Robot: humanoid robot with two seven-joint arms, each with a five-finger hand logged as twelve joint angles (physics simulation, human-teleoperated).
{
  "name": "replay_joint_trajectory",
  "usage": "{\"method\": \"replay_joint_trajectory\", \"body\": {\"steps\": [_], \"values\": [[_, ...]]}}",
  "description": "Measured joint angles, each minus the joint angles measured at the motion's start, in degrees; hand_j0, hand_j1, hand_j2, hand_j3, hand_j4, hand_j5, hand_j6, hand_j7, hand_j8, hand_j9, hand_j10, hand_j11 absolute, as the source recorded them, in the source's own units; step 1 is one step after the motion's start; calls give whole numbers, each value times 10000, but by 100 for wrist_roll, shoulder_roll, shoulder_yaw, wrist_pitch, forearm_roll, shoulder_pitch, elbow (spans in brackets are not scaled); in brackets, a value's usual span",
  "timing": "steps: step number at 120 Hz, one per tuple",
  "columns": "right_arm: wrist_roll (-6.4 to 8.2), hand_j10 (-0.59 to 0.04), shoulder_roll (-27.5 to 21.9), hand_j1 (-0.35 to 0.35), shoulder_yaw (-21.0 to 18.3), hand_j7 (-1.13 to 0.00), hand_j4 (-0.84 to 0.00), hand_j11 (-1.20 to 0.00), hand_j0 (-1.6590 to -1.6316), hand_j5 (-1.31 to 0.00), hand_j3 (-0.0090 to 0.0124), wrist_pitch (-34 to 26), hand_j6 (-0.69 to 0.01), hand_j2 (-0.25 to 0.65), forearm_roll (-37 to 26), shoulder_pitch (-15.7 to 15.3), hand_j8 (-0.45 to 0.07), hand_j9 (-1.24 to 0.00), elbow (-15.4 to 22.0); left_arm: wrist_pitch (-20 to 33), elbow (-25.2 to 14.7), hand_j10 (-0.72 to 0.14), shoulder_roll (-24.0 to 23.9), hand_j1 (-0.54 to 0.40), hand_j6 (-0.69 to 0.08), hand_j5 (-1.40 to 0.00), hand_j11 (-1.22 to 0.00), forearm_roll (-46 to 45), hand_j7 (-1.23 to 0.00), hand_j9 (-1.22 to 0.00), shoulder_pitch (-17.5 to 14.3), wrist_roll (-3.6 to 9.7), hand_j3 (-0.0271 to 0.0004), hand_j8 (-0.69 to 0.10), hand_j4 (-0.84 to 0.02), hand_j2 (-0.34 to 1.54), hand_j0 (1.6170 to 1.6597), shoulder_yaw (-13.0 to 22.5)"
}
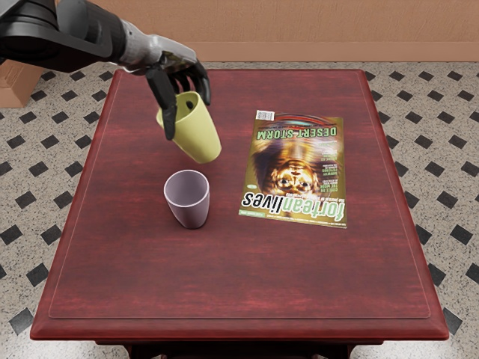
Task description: Pick up cup and place in cup with left hand
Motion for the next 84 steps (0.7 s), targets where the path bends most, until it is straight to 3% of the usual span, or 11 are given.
{"method": "replay_joint_trajectory", "body": {"steps": [3, 12, 23, 35, 36, 54, 56, 57, 59, 68, 84], "values": [[1, -4, 0, -3491, 0, 0, -4, 0, -16581, 0, 0, 0, -6, 0, 0, 0, -5, 0, 0, 6, -6, -4681, -4, -1778, -3668, -9250, -8599, -26, -8931, -9091, 0, -1, 0, -3616, -6041, 7816, 16565, -1], [1, -4, 0, -3491, 0, 0, -4, 0, -16581, -1, 0, 1, -6, 0, 0, 0, -5, 0, 1, 8, -51, -4534, 88, -2295, -3331, -9291, -8617, -92, -8908, -9021, -66, -1, 0, -3114, -6038, 7955, 16567, 1], [2, -3, 0, -3491, 0, 0, -3, 0, -16581, -1, 0, 1, -5, 0, 0, 0, -4, 0, 2, 18, -103, -4500, 200, -2522, -3462, -9100, -8640, -202, -8793, -8937, -114, -3, 0, -3243, -6061, 8469, 16567, 16], [1, -4, 0, -3491, 0, 0, -4, 0, -16581, -1, 0, 1, -6, 0, 0, 2, -5, 0, 5, 15, -178, -4216, 353, -2961, -3115, -9192, -8667, -284, -8776, -8922, -118, -3, 0, -3063, -5891, 8805, 16564, 36], [1, -3, 0, -3491, 0, 0, -4, 0, -16581, -1, 0, 1, -5, 0, 0, 2, -5, 0, 5, 20, -186, -4197, 368, -2963, -3374, -9119, -8672, -286, -8784, -8929, -117, -3, 0, -3089, -5908, 8802, 16563, 38], [-2, -3, 0, -3491, 0, 0, -3, 0, -16581, 0, 0, 1, -5, 0, 0, 24, -4, 0, 15, 15, -436, -4071, 517, -3383, -2969, -8998, -8694, -353, -8709, -8817, -99, -5, 0, -2809, -5768, 9142, 16556, 56], [-3, -3, 0, -3491, 0, 0, -3, 0, -16581, 0, 0, 1, -5, 0, 0, 25, -4, 0, 20, 13, -474, -3953, 534, -3356, -2940, -9030, -8697, -381, -8707, -8809, -100, -5, 0, -2790, -5703, 8990, 16556, 56], [-3, -3, 0, -3491, 0, 0, -3, 0, -16581, 0, 0, 1, -5, 0, 0, 26, -4, 0, 22, 17, -493, -3943, 539, -3330, -3286, -8937, -8698, -395, -8715, -8809, -102, -5, 0, -2779, -5698, 8866, 16556, 57], [-3, -3, 0, -3491, 0, 0, -3, 0, -16581, 0, 0, 1, -5, 0, 0, 27, -4, 0, 25, 16, -528, -3923, 543, -3278, -2897, -8947, -8704, -419, -8707, -8808, -101, -5, 0, -2891, -5747, 8829, 16555, 58], [-1, -3, 0, -3491, 0, 0, -3, 0, -16581, 0, 0, 1, -5, 0, 0, 31, -4, 0, 36, 15, -664, -3783, 634, -3113, -3080, -9073, -8742, -500, -8873, -8938, -72, -3, 0, -2702, -5633, 8279, 16558, 63], [-2, -3, 0, -3491, 0, 0, -3, 0, -16581, 0, 0, 1, -5, 0, 0, 34, -4, 0, 45, 13, -897, -4330, 852, -2864, -3264, -9091, -8867, -649, -8810, -8864, -47, -7, 0, -3045, -5903, 8170, 16561, 67]]}}
